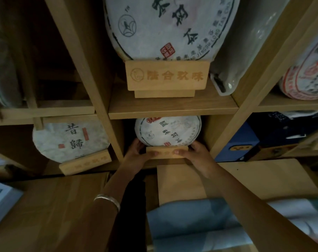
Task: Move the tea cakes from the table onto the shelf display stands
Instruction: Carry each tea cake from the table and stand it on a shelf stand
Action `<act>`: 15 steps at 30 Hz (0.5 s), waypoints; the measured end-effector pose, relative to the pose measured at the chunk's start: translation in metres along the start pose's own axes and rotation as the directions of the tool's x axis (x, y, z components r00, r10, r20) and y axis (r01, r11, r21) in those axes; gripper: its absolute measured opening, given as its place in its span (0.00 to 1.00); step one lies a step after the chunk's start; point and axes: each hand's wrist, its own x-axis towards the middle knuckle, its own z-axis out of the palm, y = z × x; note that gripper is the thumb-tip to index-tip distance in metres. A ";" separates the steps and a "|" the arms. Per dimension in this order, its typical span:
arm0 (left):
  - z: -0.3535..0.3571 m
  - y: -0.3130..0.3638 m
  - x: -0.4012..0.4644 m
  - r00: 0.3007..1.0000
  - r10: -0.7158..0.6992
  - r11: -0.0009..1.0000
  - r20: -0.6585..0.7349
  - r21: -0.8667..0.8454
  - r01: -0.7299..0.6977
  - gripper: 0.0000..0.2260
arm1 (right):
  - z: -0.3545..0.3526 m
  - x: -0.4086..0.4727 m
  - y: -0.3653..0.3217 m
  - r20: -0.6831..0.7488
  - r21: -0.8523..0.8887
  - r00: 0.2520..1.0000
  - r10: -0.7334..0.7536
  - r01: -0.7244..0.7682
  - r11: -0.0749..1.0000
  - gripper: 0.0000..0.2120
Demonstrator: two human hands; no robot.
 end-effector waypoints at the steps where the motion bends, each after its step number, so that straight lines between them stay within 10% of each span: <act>1: 0.001 0.000 0.000 1.000 0.010 0.999 -0.011 0.031 -0.009 0.33 | 0.002 0.000 0.001 -0.010 0.006 1.000 0.002 -0.002 1.000 0.26; 15: -0.001 -0.019 -0.048 0.995 0.053 0.793 -0.083 0.610 0.009 0.19 | -0.006 -0.050 0.000 -0.197 -0.402 0.976 0.097 -0.170 0.900 0.19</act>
